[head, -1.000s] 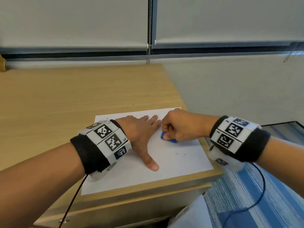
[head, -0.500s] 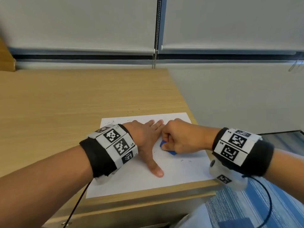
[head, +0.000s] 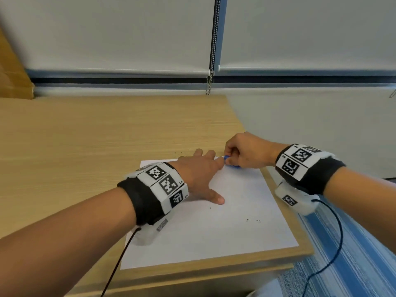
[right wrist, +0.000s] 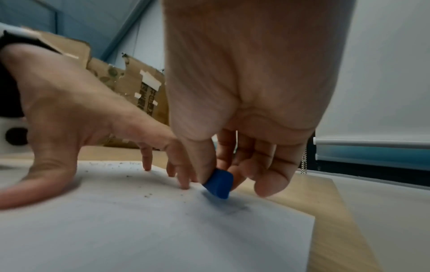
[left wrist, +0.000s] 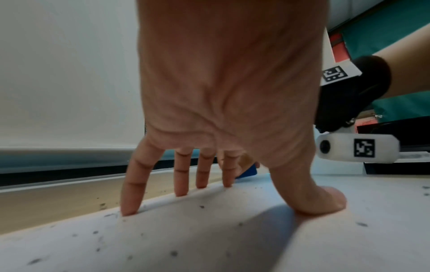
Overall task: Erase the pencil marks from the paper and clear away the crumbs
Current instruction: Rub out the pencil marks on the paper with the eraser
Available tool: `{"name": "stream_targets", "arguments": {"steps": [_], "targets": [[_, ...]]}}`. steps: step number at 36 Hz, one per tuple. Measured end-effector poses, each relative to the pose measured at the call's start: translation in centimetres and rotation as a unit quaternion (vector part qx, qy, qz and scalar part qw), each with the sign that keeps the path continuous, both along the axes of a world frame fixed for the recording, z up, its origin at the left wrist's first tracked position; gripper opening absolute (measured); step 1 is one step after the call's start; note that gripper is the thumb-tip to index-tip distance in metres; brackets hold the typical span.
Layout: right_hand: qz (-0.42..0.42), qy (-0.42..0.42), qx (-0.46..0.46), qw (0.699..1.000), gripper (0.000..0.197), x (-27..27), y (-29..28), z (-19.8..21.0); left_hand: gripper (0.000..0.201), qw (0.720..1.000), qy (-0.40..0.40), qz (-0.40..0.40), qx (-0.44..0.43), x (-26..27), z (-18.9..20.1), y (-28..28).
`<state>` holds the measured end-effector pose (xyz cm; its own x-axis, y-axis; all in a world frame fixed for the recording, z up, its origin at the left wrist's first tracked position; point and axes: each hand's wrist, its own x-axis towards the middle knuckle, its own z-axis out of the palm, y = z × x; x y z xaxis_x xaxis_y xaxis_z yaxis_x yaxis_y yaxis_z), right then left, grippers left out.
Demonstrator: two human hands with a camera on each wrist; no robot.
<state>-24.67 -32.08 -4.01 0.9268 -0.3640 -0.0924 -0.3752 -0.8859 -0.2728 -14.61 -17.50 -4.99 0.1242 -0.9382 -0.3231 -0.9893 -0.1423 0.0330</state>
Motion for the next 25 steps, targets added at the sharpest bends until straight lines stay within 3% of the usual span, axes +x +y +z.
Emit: {"name": "stream_targets", "arguments": {"steps": [8, 12, 19, 25], "targets": [[0.059, 0.012, -0.047, 0.997, 0.012, 1.3, -0.1, -0.3, 0.121, 0.996, -0.028, 0.064, 0.06, 1.3, -0.4, -1.1], [0.102, 0.05, -0.016, 0.993, 0.009, 1.1, -0.1, 0.0, 0.126, 0.992, -0.026, 0.077, 0.093, 1.2, 0.0, -1.3], [0.08, 0.028, -0.011, 0.996, 0.01, 1.7, -1.0, 0.1, 0.13, 0.991, -0.027, 0.078, 0.107, 1.8, -0.3, -1.5], [0.106, 0.068, 0.025, 0.992, 0.009, 1.6, -0.7, 0.5, 0.132, 0.99, -0.02, 0.077, 0.119, 1.9, -0.4, -1.6]]}}
